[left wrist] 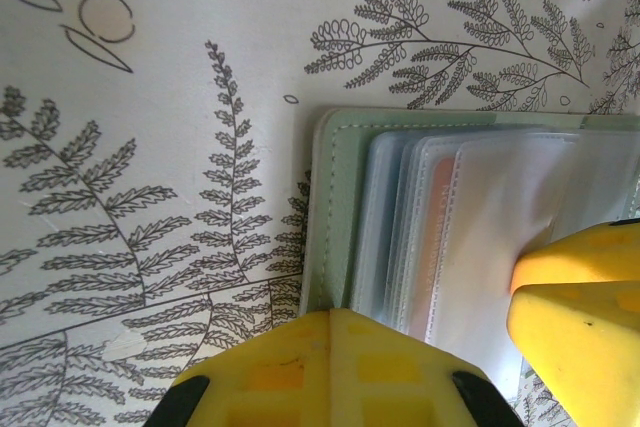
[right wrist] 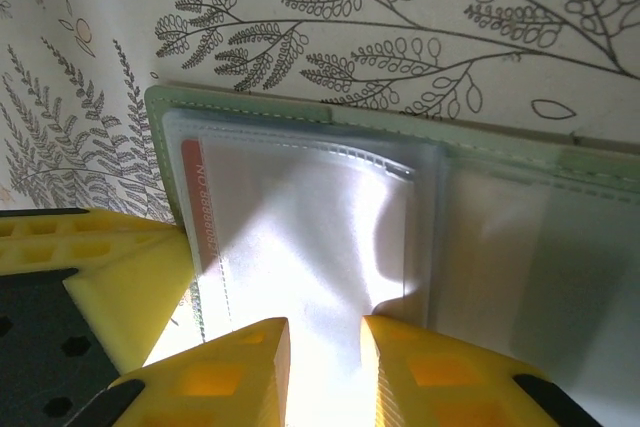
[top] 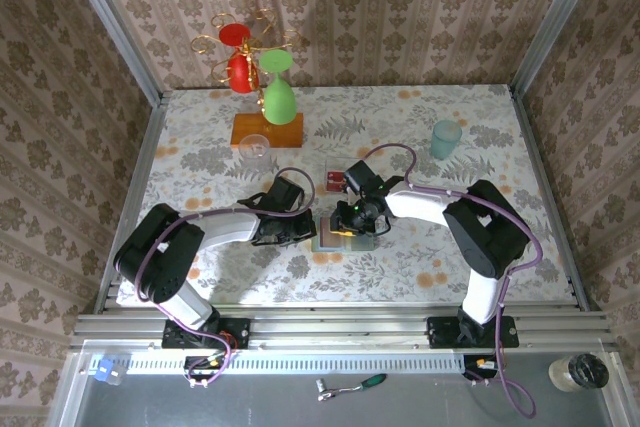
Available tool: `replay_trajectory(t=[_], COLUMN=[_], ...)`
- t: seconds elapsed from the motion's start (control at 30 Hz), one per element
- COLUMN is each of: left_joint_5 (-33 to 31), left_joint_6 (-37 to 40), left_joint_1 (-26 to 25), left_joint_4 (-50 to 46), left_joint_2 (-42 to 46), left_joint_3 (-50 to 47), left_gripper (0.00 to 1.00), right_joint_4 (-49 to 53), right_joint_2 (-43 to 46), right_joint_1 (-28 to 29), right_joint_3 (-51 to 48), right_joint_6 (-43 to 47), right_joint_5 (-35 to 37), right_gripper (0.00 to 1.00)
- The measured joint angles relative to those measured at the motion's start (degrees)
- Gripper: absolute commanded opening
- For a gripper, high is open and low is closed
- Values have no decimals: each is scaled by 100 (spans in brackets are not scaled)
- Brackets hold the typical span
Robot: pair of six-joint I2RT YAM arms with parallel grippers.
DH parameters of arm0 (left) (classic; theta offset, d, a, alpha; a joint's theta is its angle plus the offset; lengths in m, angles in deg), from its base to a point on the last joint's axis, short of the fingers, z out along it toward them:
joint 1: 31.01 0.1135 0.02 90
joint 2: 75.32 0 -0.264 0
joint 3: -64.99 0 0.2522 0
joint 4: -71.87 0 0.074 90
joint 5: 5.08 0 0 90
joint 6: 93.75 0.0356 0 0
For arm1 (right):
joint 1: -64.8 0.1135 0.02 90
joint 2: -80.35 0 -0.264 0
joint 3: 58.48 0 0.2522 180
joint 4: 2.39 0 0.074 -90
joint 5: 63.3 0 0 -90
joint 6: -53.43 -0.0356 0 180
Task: Take the credit cards out of the card holder
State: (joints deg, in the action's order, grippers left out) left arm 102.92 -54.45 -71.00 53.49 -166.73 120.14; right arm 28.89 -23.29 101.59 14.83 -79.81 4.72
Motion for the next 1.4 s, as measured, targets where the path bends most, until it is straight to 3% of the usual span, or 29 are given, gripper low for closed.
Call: replay_trajectory(t=[0.77, 1.17, 1.4], left_joint_5=[-2, 37, 341], left_joint_6=[0, -4, -181], left_joint_1=[0, -20, -96], left_joint_4=[-68, -72, 501], left_joint_2=[22, 417, 260], left_joint_3=[15, 103, 111], left_gripper=[0, 14, 25], right_joint_4=[17, -203, -374], right_joint_2=[186, 212, 247], right_joint_1=[-92, -175, -245], right_joint_3=[-269, -424, -551], right_joint_6=[-4, -9, -33], right_joint_5=[160, 44, -85], right_gripper=[23, 23, 22])
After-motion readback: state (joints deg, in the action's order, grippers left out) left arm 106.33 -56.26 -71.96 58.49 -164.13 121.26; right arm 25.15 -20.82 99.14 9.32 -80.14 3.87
